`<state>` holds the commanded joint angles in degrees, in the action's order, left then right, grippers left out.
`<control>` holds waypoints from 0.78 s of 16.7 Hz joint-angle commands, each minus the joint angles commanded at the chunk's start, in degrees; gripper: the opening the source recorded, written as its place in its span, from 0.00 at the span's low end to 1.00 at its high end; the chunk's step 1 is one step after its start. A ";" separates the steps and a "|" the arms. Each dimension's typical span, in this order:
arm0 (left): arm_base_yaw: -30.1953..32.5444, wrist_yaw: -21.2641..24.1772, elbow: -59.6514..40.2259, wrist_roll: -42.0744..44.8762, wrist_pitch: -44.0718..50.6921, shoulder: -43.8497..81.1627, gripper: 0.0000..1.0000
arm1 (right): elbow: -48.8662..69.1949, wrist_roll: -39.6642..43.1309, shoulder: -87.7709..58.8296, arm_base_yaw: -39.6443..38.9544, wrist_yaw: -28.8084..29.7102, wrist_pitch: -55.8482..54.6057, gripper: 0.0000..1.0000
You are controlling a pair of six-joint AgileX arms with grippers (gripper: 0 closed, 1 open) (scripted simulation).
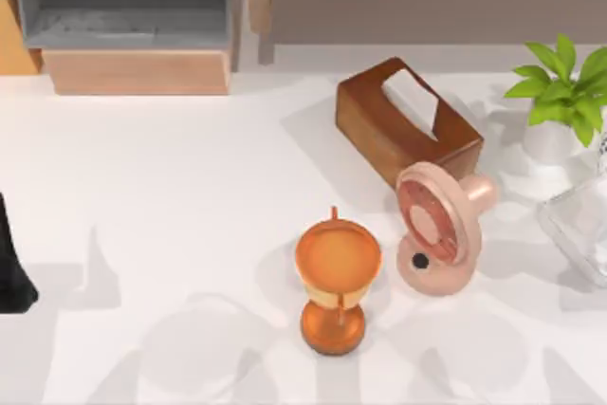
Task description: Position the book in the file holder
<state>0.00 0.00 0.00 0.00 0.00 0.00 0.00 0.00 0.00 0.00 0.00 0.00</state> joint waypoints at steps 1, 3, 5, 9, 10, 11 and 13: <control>0.00 0.00 0.00 0.00 0.00 0.00 1.00 | 0.00 0.00 0.00 0.00 0.00 0.00 1.00; 0.36 -0.28 -0.54 -0.07 -0.40 0.56 1.00 | 0.00 0.00 0.00 0.00 0.00 0.00 1.00; 2.09 -1.70 -3.21 -0.35 -2.27 3.46 1.00 | 0.00 0.00 0.00 0.00 0.00 0.00 1.00; 8.46 -7.47 -13.66 -0.77 -8.52 16.46 1.00 | 0.00 0.00 0.00 0.00 0.00 0.00 1.00; 10.42 -9.34 -17.01 -0.73 -10.22 21.18 1.00 | 0.00 0.00 0.00 0.00 0.00 0.00 1.00; 12.45 -11.29 -20.54 -0.63 -11.87 26.32 1.00 | 0.00 0.00 0.00 0.00 0.00 0.00 1.00; 16.66 -15.37 -27.95 -0.18 -14.92 37.62 1.00 | 0.00 0.00 0.00 0.00 0.00 0.00 1.00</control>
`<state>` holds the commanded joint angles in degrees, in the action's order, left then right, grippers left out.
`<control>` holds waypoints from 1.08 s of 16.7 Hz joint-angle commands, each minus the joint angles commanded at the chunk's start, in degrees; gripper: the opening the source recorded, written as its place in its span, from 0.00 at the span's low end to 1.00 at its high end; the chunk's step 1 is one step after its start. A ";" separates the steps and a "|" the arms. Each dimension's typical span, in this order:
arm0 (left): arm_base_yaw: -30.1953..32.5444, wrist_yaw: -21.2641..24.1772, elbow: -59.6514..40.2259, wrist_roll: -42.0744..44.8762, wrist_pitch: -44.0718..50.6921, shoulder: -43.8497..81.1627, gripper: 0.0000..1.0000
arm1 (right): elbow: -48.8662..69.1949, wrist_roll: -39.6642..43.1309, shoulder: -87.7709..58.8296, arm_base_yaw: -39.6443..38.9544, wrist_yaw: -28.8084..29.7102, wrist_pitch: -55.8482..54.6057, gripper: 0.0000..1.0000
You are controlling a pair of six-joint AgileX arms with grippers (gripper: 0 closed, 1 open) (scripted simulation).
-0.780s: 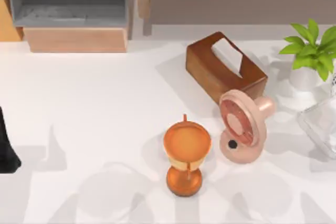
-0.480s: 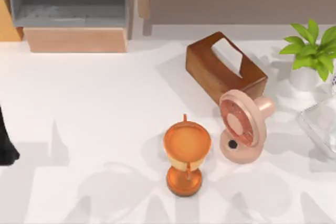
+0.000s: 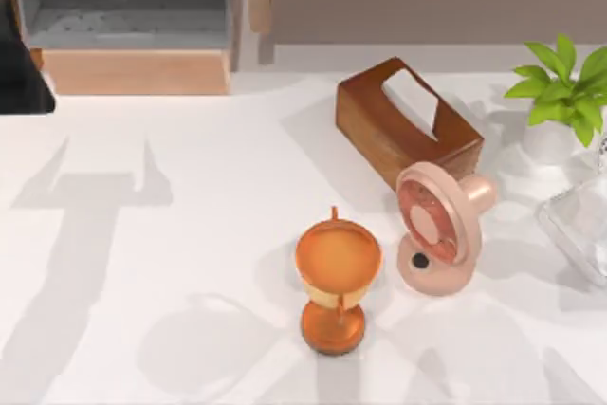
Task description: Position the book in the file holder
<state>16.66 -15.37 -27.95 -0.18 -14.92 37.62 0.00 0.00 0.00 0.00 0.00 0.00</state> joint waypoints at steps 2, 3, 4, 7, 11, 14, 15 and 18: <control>4.30 -4.17 -7.85 0.73 -2.60 12.30 1.00 | 0.00 0.00 0.00 0.00 0.00 0.00 1.00; 6.43 -6.24 -11.94 1.18 -3.71 18.74 1.00 | 0.00 0.00 0.00 0.00 0.00 0.00 1.00; 8.55 -8.28 -16.12 1.66 -4.71 25.32 1.00 | 0.00 0.00 0.00 0.00 0.00 0.00 1.00; 14.67 -14.11 -28.97 3.02 -7.29 45.05 1.00 | 0.00 0.00 0.00 0.00 0.00 0.00 1.00; 21.57 -20.59 -46.24 3.82 -10.52 69.01 1.00 | 0.00 0.00 0.00 0.00 0.00 0.00 1.00; 25.12 -23.95 -58.42 3.38 -13.28 83.12 1.00 | 0.00 0.00 0.00 0.00 0.00 0.00 1.00; 25.96 -24.78 -62.12 3.07 -14.25 86.89 1.00 | 0.00 0.00 0.00 0.00 0.00 0.00 1.00; 27.59 -26.38 -71.26 1.90 -16.97 95.11 1.00 | 0.00 0.00 0.00 0.00 0.00 0.00 1.00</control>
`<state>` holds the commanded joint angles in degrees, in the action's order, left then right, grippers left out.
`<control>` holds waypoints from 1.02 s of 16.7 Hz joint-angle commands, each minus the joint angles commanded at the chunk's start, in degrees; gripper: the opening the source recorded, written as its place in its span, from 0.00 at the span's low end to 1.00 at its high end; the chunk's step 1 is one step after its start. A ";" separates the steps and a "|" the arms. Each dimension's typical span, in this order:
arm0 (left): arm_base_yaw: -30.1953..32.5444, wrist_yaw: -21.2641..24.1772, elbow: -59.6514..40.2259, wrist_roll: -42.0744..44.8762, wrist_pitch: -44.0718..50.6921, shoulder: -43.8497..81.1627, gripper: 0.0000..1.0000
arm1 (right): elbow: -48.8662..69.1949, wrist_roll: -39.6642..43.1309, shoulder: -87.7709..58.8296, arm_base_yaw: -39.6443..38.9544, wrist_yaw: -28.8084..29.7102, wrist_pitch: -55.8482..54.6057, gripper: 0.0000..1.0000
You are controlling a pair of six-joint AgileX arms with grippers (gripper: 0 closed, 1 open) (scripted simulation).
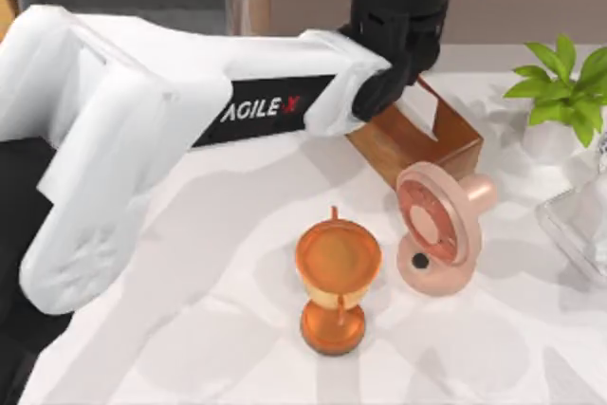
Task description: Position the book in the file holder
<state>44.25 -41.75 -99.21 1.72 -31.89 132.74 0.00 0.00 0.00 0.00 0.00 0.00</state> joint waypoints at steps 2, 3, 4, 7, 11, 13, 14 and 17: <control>0.52 -0.46 -3.62 -0.70 -1.29 2.73 1.00 | 0.00 0.00 0.00 0.00 0.00 0.00 1.00; 0.64 -0.56 -4.55 -0.91 -1.66 3.38 1.00 | 0.00 0.00 0.00 0.00 0.00 0.00 1.00; 0.68 -0.60 -4.91 -1.00 -1.81 3.62 1.00 | 0.00 0.00 0.00 0.00 0.00 0.00 1.00; 0.68 -0.60 -4.91 -1.00 -1.81 3.62 1.00 | 0.00 0.00 0.00 0.00 0.00 0.00 1.00; 0.14 -0.07 -6.64 -1.03 -0.91 4.49 1.00 | 0.00 0.00 0.00 0.00 0.00 0.00 1.00; -0.29 0.41 -9.12 -1.07 0.18 5.89 1.00 | 0.00 0.00 0.00 0.00 0.00 0.00 1.00; -0.51 0.63 -10.25 -1.09 0.69 6.52 1.00 | 0.00 0.00 0.00 0.00 0.00 0.00 1.00; -0.75 0.87 -11.42 -1.11 1.24 7.16 1.00 | 0.00 0.00 0.00 0.00 0.00 0.00 1.00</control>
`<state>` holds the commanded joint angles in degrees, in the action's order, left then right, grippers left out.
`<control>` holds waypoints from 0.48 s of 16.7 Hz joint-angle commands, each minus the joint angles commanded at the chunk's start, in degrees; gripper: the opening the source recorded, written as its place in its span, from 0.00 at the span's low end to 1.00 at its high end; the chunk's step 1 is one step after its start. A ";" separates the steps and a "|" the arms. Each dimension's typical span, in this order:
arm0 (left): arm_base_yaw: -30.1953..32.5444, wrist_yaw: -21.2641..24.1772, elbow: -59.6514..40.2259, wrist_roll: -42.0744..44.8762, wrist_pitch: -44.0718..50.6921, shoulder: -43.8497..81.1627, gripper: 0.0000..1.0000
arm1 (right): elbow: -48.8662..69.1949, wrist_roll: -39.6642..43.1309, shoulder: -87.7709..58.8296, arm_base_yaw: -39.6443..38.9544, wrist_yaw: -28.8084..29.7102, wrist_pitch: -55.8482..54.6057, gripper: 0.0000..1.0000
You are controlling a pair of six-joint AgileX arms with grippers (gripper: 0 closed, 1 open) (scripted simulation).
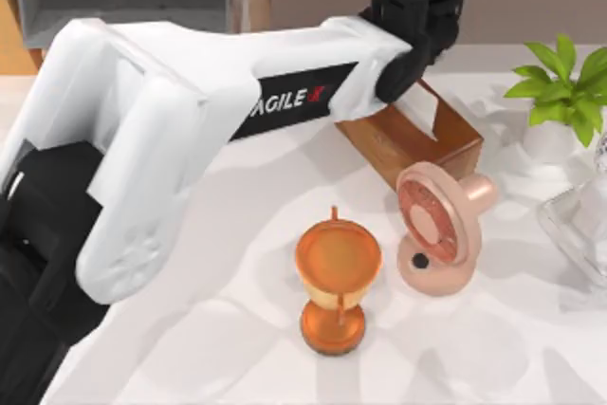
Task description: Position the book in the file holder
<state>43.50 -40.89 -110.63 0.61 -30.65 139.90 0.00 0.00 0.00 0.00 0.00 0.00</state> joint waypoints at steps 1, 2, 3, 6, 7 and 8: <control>0.00 0.00 0.00 0.00 0.00 0.00 1.00 | 0.00 0.00 0.00 0.00 0.00 0.00 1.00; 0.00 0.00 0.00 0.00 0.00 0.00 1.00 | 0.00 0.00 0.00 0.00 0.00 0.00 1.00; 0.00 0.00 0.00 0.00 0.00 0.00 0.92 | 0.00 0.00 0.00 0.00 0.00 0.00 1.00; 0.00 0.00 0.00 0.00 0.00 0.00 0.70 | 0.00 0.00 0.00 0.00 0.00 0.00 1.00; 0.00 0.00 0.00 0.00 0.00 0.00 0.62 | 0.00 0.00 0.00 0.00 0.00 0.00 1.00; 0.00 0.00 0.00 0.00 0.00 0.00 0.55 | 0.00 0.00 0.00 0.00 0.00 0.00 1.00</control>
<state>43.50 -40.89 -110.63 0.61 -30.65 139.90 0.00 0.00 0.00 0.00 0.00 0.00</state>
